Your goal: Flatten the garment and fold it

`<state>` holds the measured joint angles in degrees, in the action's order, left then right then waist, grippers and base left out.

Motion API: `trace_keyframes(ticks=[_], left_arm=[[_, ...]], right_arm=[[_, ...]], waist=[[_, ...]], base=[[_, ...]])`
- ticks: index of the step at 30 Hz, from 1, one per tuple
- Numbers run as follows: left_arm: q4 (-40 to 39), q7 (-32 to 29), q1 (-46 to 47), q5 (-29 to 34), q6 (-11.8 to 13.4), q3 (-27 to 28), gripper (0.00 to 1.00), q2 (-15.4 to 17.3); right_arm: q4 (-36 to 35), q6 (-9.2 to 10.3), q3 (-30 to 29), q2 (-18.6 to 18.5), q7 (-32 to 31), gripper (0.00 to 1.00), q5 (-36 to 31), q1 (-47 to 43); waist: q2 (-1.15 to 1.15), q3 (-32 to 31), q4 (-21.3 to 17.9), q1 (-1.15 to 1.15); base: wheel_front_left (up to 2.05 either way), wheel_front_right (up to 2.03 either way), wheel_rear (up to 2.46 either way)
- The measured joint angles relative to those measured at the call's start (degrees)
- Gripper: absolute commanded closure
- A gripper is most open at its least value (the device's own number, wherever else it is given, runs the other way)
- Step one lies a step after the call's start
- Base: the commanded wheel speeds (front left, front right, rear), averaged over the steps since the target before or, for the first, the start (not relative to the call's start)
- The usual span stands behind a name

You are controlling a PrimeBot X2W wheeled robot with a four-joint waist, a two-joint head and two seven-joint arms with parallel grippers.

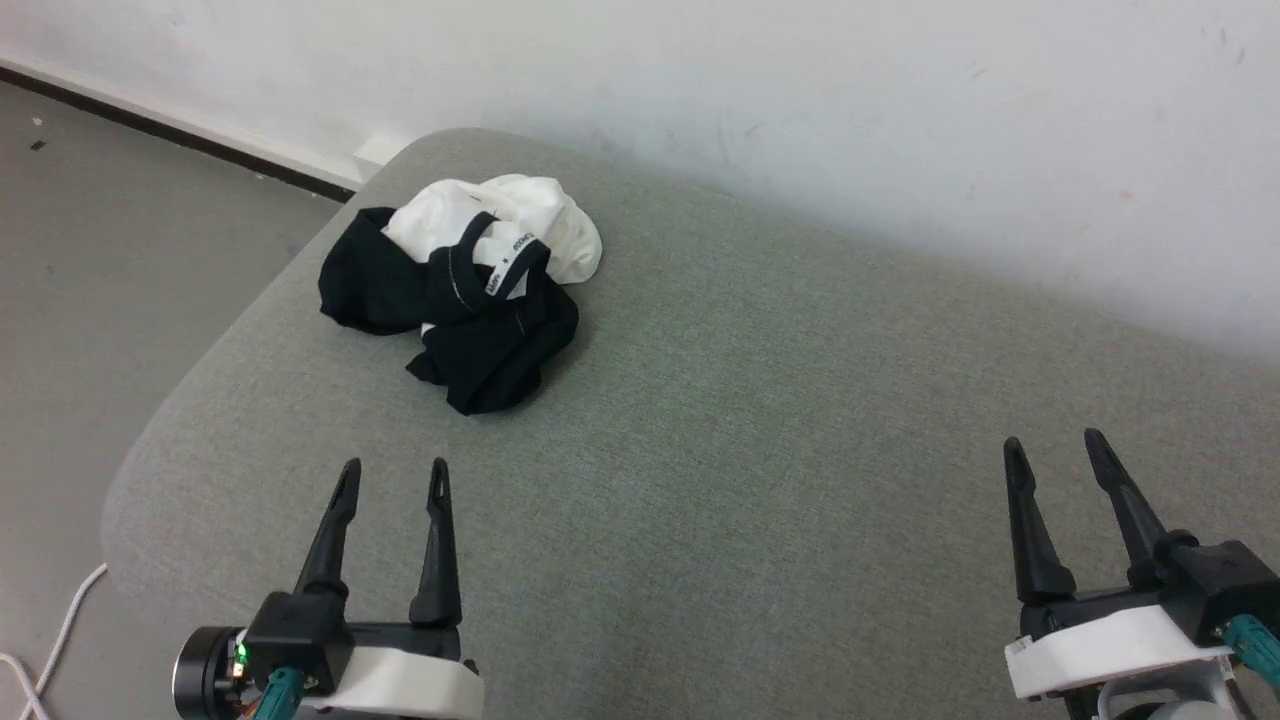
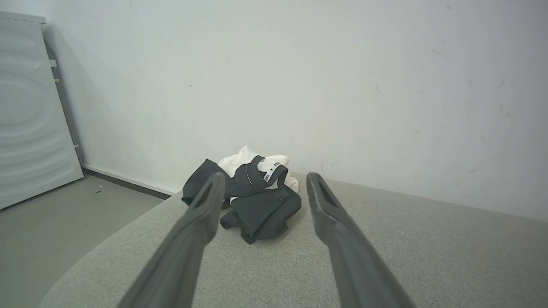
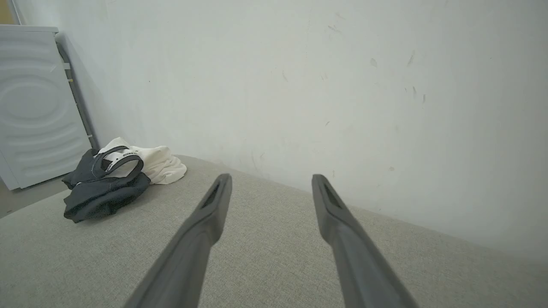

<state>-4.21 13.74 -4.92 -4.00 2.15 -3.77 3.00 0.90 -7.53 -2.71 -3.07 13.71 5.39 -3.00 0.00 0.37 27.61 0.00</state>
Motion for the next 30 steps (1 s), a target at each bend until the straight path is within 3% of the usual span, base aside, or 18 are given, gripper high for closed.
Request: trace_keyframes(ticks=[9,18,26,30], left_arm=[[-0.8,0.9,-0.1,-0.2,-0.5,-0.7,0.0,0.0],[-2.6,0.4,10.3,-2.4,-3.1,0.2,0.0,1.3],[-1.7,-10.1,29.2,-5.9,-5.1,2.5,0.0,4.2],[2.2,-15.2,40.8,-6.3,-5.7,3.5,0.0,7.6]], right_arm=[[-0.5,0.0,-0.5,0.0,1.0,0.0,0.0,-0.3],[-1.8,0.0,-1.1,0.0,1.0,0.0,-0.4,-0.3],[-4.9,0.0,-1.8,0.1,1.0,0.0,-2.6,-0.1],[-8.0,0.0,-1.3,0.1,1.0,0.0,-4.3,0.8]], waist=[[0.0,0.6,1.5,0.0],[0.0,3.0,0.6,0.0],[0.0,6.6,0.0,0.0],[0.0,9.4,-0.6,0.01]], base=[[0.0,0.0,0.0],[0.0,0.0,0.0],[0.0,0.0,0.0],[0.0,0.0,0.0]])
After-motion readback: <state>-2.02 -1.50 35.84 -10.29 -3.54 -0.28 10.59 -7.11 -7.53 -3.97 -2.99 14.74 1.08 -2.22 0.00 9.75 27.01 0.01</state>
